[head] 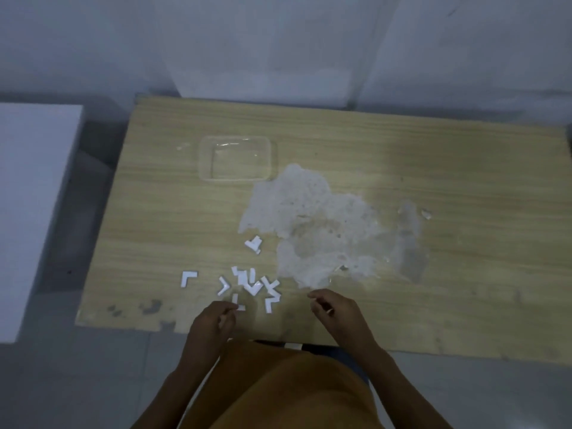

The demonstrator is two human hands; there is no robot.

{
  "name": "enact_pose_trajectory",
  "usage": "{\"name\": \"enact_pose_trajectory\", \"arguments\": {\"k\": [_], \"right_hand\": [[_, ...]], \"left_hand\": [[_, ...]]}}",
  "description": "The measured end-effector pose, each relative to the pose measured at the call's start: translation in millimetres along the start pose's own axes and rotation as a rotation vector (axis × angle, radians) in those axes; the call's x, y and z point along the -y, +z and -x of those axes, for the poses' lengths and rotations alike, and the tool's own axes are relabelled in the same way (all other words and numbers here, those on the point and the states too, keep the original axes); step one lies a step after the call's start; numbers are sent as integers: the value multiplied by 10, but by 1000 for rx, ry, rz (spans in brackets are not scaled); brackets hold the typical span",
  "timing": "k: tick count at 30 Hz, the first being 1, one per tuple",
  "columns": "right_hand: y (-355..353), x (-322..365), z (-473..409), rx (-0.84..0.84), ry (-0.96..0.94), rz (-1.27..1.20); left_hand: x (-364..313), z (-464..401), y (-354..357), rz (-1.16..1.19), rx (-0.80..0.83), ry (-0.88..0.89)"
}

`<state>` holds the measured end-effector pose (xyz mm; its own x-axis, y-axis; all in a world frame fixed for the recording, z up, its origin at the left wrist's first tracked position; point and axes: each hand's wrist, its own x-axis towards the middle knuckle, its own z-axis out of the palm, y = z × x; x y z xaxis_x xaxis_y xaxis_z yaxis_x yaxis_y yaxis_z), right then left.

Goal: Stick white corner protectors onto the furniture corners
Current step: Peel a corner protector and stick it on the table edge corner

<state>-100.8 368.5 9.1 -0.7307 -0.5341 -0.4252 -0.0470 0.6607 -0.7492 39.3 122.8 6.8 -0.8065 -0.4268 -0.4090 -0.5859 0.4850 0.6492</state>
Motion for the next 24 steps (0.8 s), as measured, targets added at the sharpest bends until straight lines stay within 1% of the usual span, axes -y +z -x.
{"name": "enact_pose_trajectory", "arguments": {"k": [2, 5, 8, 12, 17, 20, 24], "right_hand": [[207, 26, -40, 31, -18, 68], [473, 62, -128, 48, -44, 147], [664, 110, -232, 24, -60, 223], [798, 173, -376, -18, -36, 239], [886, 205, -489, -71, 21, 283], [929, 239, -528, -112, 56, 304], [966, 261, -540, -117, 63, 341]], "left_hand": [[142, 43, -13, -50, 1, 42], [260, 42, 12, -196, 23, 137], [250, 5, 58, -275, 7, 234], [258, -88, 103, -323, 44, 326], [320, -193, 101, -357, 47, 313], [328, -223, 107, -419, 64, 316], [337, -229, 97, -454, 72, 317]]}}
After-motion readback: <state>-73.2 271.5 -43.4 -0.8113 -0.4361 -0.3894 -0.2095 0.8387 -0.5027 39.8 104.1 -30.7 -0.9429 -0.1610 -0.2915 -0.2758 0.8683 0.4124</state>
